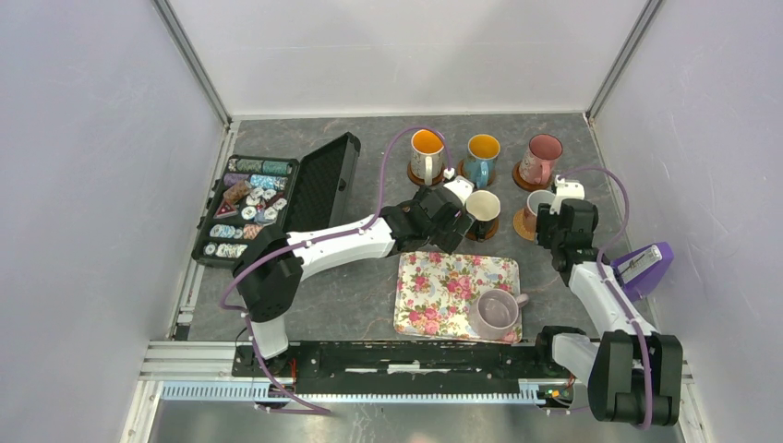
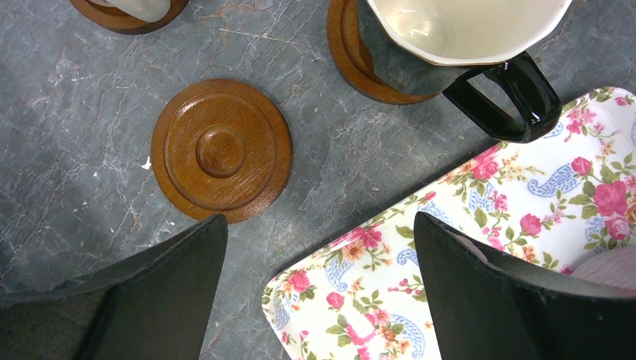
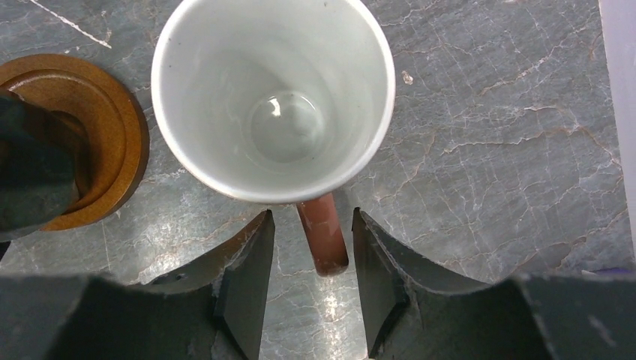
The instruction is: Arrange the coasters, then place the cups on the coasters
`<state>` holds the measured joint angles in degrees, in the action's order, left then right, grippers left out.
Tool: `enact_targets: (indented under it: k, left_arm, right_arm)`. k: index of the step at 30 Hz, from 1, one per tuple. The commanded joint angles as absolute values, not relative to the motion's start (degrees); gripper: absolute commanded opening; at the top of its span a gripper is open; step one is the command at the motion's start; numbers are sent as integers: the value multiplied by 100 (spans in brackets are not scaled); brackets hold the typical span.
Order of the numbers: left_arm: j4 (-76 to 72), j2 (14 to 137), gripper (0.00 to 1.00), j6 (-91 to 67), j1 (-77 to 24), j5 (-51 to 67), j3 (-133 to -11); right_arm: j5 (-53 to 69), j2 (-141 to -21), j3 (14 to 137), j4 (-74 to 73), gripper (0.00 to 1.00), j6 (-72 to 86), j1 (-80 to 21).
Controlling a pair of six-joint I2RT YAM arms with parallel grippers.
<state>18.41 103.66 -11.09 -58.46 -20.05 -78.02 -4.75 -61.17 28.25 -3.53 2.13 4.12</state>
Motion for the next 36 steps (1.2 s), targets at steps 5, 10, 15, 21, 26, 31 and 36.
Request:
enact_targets:
  k: [5,10,15,21,26,31,36]
  left_arm:
    - [1678,10255,100,-1045,-5807,-2066,-7946]
    - [1676,10232,100,-1050,-5808,-2051,-7935]
    - [1674,10220,100,-1081,-5807,-2035,-7901]
    - [1661,10200,100,-1080,-5805,-2019,-7882]
    - [1652,10214,100,-1085,-5810,-2004,-7894]
    - [1644,10223,100,-1090,-5805,-2009,-7902]
    - [1652,10210,100,-1090,-5805,-2006,-7878]
  right_arm:
    - [-271,-5856,2915,-909,51,277,389]
    - [-194,-5805,2999,-1094,51,443,387]
    - [-50,-5753,3041,-1077,51,429,387]
    - [-103,-5732,3018,-955,57,306,387]
    - [-400,-5793,3167,-1052,69,220,396]
    - [-224,-5819,3123,-888,68,166,396]
    - [-18,-5895,3144,-853,61,101,396]
